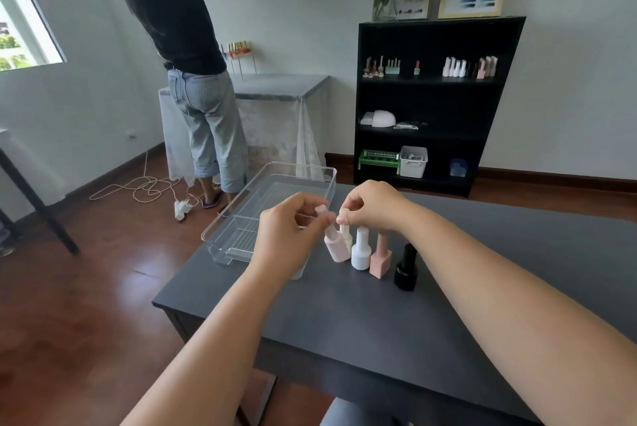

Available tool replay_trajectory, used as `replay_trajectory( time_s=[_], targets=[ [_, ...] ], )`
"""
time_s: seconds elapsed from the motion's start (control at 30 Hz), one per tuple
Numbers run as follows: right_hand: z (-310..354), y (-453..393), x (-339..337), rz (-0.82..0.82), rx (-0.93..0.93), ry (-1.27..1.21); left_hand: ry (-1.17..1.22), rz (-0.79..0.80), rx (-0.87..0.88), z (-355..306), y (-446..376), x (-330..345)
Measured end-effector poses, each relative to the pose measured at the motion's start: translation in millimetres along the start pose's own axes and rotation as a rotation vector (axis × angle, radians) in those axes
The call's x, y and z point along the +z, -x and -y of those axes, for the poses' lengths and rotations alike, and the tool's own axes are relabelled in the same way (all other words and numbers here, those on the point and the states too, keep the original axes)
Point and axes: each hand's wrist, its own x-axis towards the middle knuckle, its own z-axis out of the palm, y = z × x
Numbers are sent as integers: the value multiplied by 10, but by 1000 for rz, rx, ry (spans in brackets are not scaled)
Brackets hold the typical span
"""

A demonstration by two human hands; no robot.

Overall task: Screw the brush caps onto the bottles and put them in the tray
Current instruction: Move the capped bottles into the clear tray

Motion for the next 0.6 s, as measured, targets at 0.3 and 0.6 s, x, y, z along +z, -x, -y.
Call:
replay_trajectory(
  time_s=[0.3,0.6],
  targets=[
    [142,-473,-374,-159,-41,-58,111,1,-1,30,-819,-552],
    [393,-1305,-227,-182,-137,-57,-223,41,-68,634,-1680,-534]
  ],
)
